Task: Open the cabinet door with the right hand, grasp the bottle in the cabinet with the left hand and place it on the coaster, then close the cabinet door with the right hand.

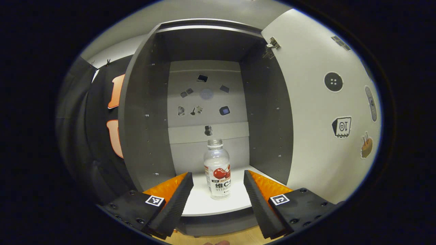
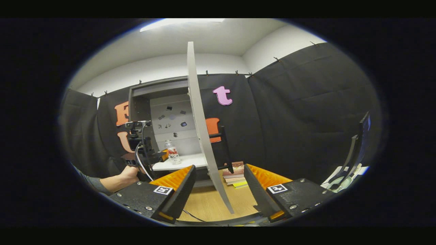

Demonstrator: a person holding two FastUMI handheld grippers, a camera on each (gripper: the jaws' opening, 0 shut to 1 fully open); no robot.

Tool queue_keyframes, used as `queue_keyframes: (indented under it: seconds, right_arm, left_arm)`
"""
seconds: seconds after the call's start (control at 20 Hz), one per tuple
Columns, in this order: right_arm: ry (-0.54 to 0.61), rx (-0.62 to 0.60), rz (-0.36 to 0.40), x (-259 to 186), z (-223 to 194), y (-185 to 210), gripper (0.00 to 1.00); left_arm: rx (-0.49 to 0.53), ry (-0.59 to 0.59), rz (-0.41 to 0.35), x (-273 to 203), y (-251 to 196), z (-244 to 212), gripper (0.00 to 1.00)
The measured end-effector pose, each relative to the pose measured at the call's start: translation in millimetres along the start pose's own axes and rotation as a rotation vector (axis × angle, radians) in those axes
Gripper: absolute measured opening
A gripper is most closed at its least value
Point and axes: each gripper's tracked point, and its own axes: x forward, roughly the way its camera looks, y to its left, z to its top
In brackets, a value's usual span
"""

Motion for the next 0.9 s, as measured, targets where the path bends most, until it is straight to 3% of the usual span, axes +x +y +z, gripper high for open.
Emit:
queue_keyframes:
  seconds: [0.25, 0.35, 0.4, 0.55, 0.6, 0.65, 0.7, 0.75, 0.8, 0.85, 0.9]
  right_arm:
    - [0.000, 0.015, 0.028, 0, 1, 11, 0.93]
    - [-0.009, -0.003, 0.034, 1, 3, 12, 0.84]
    - [-0.007, -0.011, 0.032, 2, 2, 11, 0.90]
    - [-0.001, -0.016, 0.037, 0, 0, 12, 0.90]
    - [-0.003, -0.016, 0.038, 1, 1, 13, 0.84]
    - [-0.004, -0.019, 0.036, 1, 1, 12, 0.90]
    - [-0.004, -0.024, 0.034, 2, 1, 12, 0.90]
    - [-0.001, -0.028, 0.033, 1, 0, 11, 0.84]
    - [0.001, -0.031, 0.032, 3, 0, 11, 0.96]
    - [0.003, -0.034, 0.030, 3, 0, 10, 0.90]
    - [0.005, -0.034, 0.028, 4, 0, 10, 0.90]
  left_arm:
    - [-0.002, 0.010, 0.012, 36, 3, -8, 0.99]
    - [-0.008, 0.012, 0.021, 48, 6, -11, 0.97]
    - [-0.012, 0.013, 0.016, 54, 3, -13, 0.97]
    - [0.004, 0.018, 0.019, 73, 2, -16, 0.97]
    - [0.004, 0.022, 0.022, 78, 2, -18, 0.97]
    - [-0.002, 0.021, 0.023, 83, 2, -19, 0.94]
    - [-0.007, 0.026, 0.028, 88, 3, -21, 0.94]
    - [-0.005, 0.028, 0.027, 93, 4, -23, 0.95]
    - [0.000, 0.034, 0.029, 99, 4, -26, 0.95]
    - [0.006, 0.041, 0.029, 105, 3, -29, 0.94]
    - [0.017, 0.043, 0.031, 110, 3, -30, 0.95]
